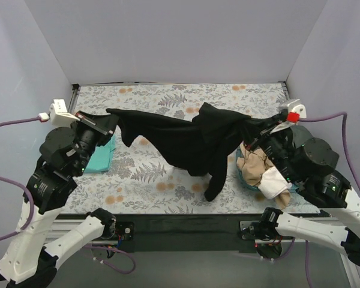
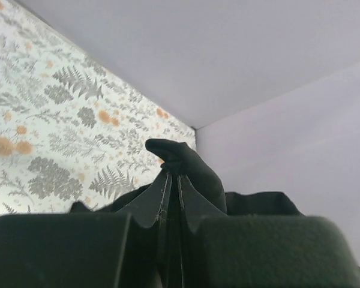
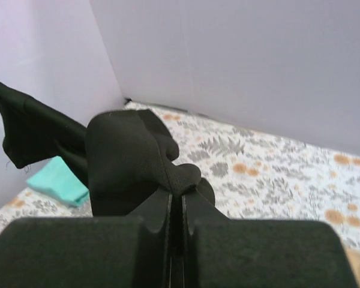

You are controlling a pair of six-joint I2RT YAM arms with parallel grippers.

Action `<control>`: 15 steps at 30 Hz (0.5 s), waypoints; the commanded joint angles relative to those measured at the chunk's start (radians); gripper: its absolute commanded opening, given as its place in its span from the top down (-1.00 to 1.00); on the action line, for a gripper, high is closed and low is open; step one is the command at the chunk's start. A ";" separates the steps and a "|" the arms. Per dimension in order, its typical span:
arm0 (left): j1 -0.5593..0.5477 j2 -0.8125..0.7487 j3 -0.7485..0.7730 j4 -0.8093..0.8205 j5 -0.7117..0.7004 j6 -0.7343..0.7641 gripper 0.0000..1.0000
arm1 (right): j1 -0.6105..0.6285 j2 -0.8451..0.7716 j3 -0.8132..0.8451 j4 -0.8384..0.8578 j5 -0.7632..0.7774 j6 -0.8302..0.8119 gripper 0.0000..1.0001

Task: Fold and stack the t-shirts
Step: Flatten the tshirt out

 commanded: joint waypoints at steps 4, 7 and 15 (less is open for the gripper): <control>0.000 0.005 0.082 0.027 -0.048 0.064 1.00 | -0.002 0.030 0.140 0.039 -0.124 -0.107 0.97; 0.001 0.074 0.099 0.032 -0.135 0.080 1.00 | 0.000 0.081 0.177 0.045 -0.030 -0.162 0.97; 0.001 0.333 0.423 -0.154 -0.291 0.046 1.00 | -0.003 0.167 0.303 0.054 0.075 -0.216 0.97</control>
